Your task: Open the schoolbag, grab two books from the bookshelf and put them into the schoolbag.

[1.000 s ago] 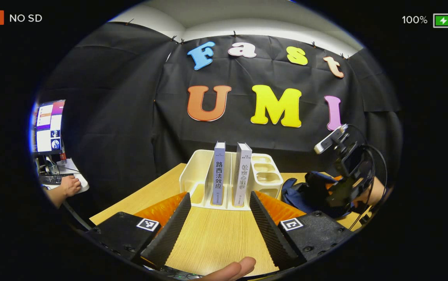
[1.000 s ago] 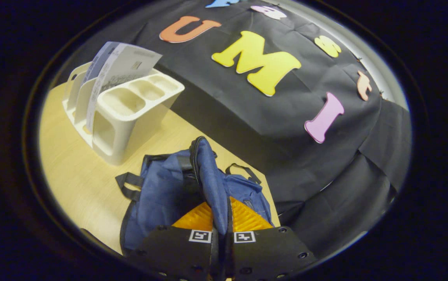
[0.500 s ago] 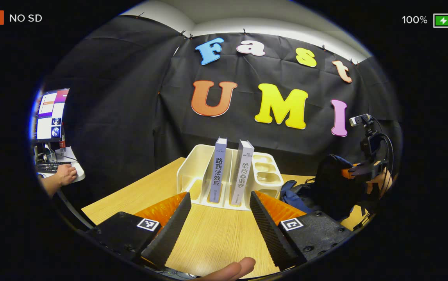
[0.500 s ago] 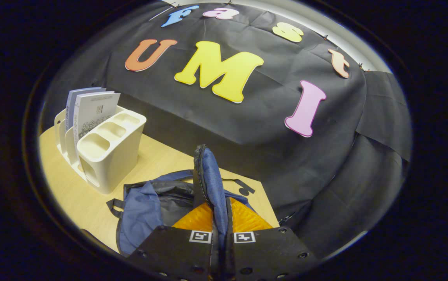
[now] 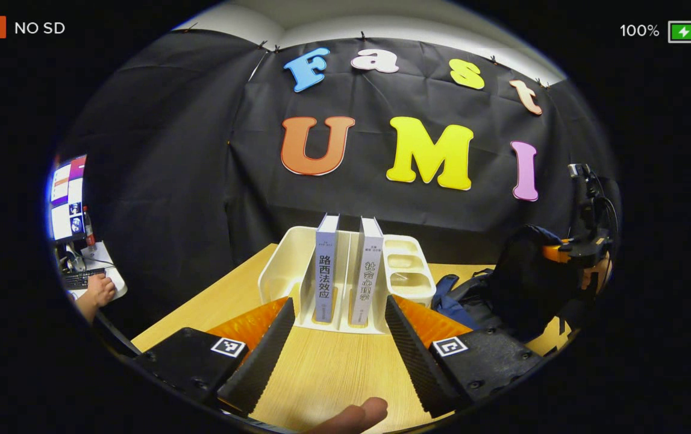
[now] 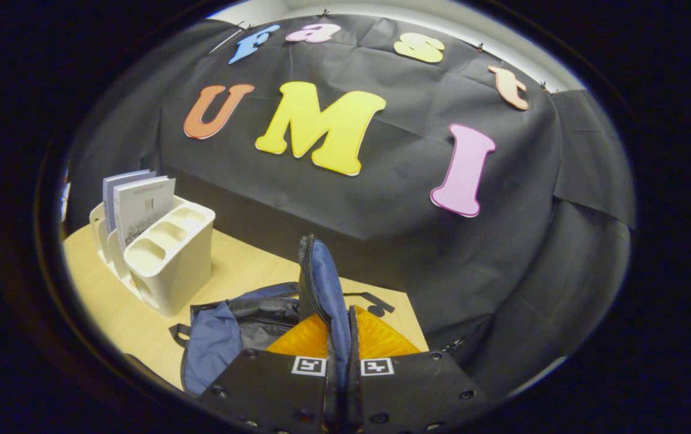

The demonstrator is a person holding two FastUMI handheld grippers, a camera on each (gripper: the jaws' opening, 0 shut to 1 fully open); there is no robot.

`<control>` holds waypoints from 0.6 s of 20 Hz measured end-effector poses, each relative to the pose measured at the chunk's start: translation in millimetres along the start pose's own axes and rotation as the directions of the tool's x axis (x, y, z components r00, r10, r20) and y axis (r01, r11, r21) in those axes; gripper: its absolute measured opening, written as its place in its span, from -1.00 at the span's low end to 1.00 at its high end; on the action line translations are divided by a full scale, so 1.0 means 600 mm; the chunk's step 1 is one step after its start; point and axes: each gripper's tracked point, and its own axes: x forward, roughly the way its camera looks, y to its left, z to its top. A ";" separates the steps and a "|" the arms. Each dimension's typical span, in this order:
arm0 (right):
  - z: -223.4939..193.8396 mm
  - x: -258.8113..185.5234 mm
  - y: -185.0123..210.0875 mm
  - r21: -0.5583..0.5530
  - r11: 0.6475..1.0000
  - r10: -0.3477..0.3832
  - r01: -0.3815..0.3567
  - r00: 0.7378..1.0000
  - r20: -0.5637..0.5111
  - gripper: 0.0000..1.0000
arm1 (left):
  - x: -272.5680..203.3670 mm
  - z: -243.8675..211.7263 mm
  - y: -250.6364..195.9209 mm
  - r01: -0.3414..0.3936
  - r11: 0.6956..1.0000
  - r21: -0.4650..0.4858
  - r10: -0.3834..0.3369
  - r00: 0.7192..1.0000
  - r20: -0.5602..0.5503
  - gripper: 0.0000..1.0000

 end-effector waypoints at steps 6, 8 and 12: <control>0.006 0.025 -0.043 0.025 0.999 0.039 -0.039 0.999 -0.003 -0.88 | 0.095 0.087 -0.069 0.093 0.994 0.062 -0.093 0.996 -0.002 0.93; 0.004 0.027 -0.052 0.027 0.998 0.050 -0.050 0.999 0.006 -0.88 | 0.133 0.102 -0.083 0.089 0.992 0.089 -0.087 0.996 -0.022 0.93; -0.008 0.032 -0.059 0.051 0.996 0.072 -0.072 0.997 0.007 -0.88 | 0.202 0.120 -0.109 0.079 0.989 0.121 -0.071 0.995 -0.070 0.92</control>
